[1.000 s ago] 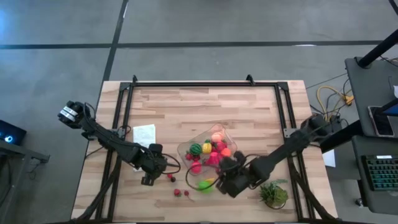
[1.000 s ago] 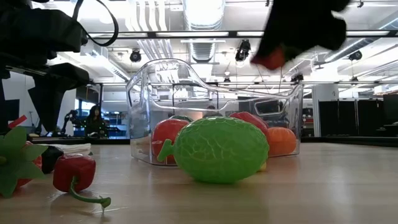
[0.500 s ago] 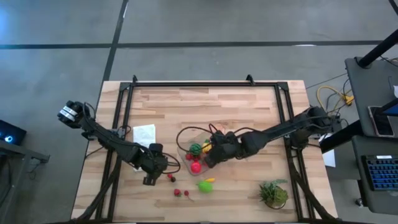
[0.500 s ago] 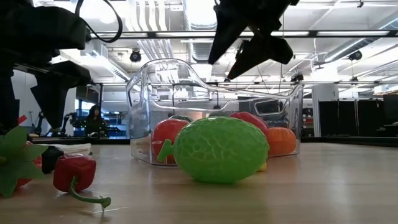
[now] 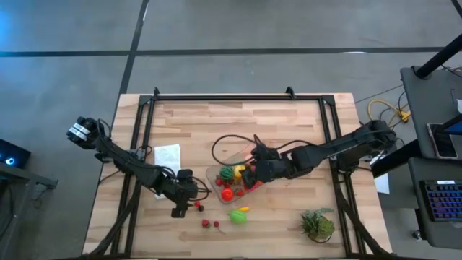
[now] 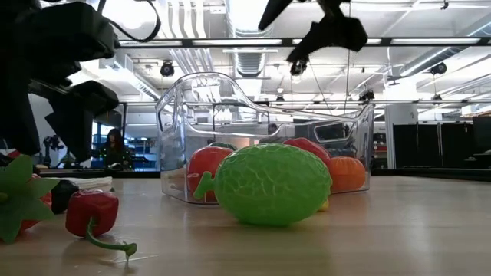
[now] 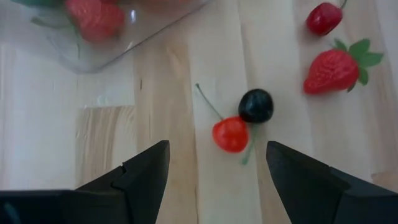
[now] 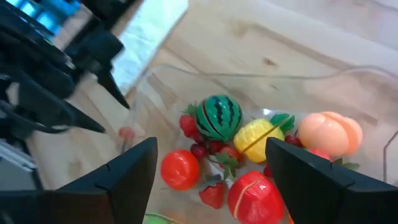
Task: Pick and placing Produce into tupperware
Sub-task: Put the red cherry into the transparent bin
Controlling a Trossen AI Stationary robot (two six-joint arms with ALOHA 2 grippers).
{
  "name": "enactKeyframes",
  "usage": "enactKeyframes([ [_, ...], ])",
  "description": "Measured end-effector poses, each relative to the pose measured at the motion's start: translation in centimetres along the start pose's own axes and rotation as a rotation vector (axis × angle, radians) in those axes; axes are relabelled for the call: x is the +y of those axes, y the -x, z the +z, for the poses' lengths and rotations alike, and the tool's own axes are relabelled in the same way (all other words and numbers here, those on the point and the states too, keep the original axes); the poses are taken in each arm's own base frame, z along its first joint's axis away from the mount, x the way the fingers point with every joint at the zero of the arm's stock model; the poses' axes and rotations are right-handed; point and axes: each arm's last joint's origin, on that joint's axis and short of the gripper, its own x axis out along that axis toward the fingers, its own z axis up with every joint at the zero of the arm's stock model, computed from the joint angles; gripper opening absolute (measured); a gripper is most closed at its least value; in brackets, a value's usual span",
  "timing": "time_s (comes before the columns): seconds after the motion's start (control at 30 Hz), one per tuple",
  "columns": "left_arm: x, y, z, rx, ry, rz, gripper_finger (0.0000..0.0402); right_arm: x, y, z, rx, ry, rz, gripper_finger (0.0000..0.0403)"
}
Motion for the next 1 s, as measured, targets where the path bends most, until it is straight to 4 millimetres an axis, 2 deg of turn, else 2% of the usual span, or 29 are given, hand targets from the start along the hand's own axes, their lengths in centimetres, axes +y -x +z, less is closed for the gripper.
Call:
enactKeyframes([
  [0.23,-0.2,0.1,0.3,-0.021,0.029,-0.011,0.0247,-0.7,2.4,0.9,-0.015,0.032,0.007,0.0280],
  [0.33,-0.3,-0.5,0.1,0.009,0.024,-0.011,0.0235,-1.1,3.0,0.8,0.000,0.046,-0.016,0.0277],
  [0.53,-1.0,-2.2,0.2,0.038,0.114,-0.084,0.0211,-1.3,3.2,0.2,0.016,0.079,-0.055,0.0274],
  [1.0,-1.3,-4.5,0.3,0.042,0.143,-0.006,0.0209,-1.6,3.1,0.2,-0.022,0.127,-0.100,0.0270],
])
